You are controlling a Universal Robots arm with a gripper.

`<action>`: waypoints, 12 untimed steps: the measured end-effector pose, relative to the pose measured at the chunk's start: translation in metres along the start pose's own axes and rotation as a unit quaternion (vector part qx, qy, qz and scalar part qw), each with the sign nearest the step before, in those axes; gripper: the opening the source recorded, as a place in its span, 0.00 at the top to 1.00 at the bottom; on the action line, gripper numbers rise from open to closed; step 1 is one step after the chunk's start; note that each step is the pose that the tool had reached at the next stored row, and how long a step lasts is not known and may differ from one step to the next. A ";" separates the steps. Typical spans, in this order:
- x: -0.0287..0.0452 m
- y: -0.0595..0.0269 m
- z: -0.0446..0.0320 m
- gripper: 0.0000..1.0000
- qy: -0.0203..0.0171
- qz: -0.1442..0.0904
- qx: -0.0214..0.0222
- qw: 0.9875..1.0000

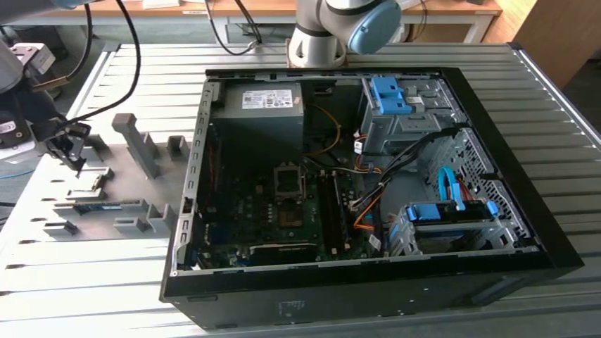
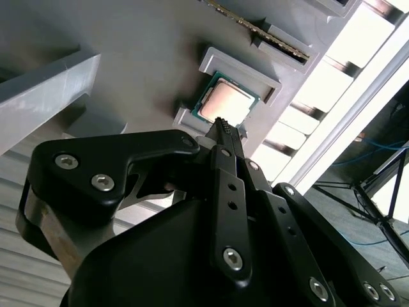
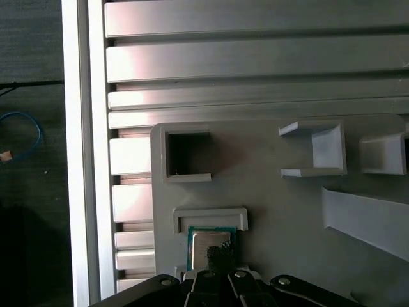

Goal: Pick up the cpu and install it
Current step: 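Pick up the cpu and move it towards the insertion slot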

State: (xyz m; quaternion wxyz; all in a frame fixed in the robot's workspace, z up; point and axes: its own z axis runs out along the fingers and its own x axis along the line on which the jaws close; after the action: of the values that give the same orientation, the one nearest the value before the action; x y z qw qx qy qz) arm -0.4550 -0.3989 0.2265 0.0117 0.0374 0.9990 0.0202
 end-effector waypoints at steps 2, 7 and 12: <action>0.0000 0.0000 0.0005 0.90 0.000 0.000 0.000 1.000; 0.0000 0.0000 0.0007 0.90 0.000 0.000 0.000 1.000; 0.0000 0.0000 0.0007 0.90 0.000 0.000 0.000 1.000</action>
State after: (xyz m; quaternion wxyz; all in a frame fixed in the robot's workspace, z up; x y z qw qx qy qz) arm -0.4550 -0.3989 0.2257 0.0118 0.0374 0.9990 0.0203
